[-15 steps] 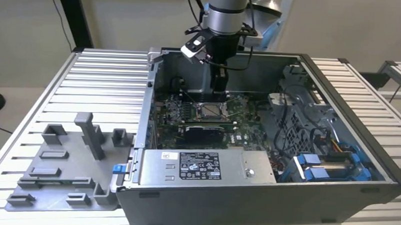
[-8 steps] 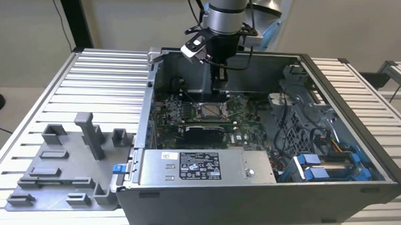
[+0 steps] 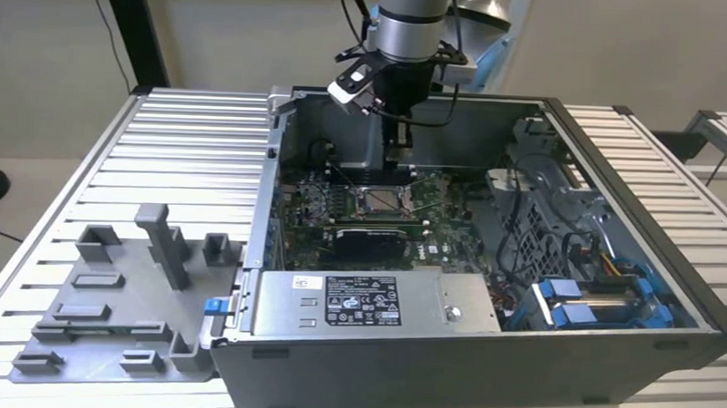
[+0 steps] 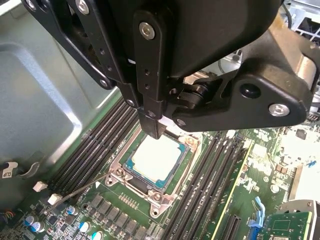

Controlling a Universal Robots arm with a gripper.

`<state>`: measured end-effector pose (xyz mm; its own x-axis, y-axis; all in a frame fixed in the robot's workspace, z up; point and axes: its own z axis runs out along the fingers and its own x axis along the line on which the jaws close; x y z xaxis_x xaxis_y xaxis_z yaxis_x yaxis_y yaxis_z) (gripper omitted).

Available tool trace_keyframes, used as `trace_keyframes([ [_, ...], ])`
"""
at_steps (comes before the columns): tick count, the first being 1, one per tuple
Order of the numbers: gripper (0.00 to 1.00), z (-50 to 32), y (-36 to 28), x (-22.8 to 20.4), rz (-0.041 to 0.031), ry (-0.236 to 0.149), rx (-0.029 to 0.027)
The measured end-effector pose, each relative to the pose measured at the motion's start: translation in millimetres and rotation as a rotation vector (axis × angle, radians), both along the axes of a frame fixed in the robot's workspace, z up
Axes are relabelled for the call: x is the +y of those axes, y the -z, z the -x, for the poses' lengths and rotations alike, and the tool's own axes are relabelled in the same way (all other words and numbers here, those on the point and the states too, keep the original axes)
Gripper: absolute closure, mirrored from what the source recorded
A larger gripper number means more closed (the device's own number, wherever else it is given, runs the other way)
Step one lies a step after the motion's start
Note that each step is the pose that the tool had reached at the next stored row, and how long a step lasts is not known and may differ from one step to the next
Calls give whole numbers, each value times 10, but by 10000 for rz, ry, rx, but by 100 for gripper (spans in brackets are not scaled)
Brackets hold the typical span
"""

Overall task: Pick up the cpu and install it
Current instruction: 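Close the cpu cover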

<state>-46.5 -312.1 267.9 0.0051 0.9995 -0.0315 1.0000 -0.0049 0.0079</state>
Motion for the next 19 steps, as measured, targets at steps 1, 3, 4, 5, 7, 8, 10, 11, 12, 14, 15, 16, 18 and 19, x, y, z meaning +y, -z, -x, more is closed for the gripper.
trace_keyframes([
  [1, 100, 0, 0, 0, 0, 0, 0],
  [3, 100, 0, -1, 0, -1, 0, -1],
  [4, 100, 0, -2, 0, 0, 0, 0],
  [5, 100, 0, -2, 0, 0, 0, 0],
  [7, 100, 0, -3, 0, 0, 0, 0],
  [8, 100, -3, -3, 0, 1, 0, 0],
  [10, 100, -34, -4, 0, 3, 2, 5],
  [11, 100, -62, -4, 0, 2, 4, 15],
  [12, 100, -93, -3, 0, 0, 5, 29],
  [14, 100, -165, -3, 0, 1, 3, 39],
  [15, 100, -204, -3, -1, 1, 5, 42],
  [16, 100, -239, -4, -1, 1, 3, 44],
  [18, 100, -314, -3, -2, 0, 5, 46],
  [19, 100, -351, -3, -4, -1, 3, 47],
])
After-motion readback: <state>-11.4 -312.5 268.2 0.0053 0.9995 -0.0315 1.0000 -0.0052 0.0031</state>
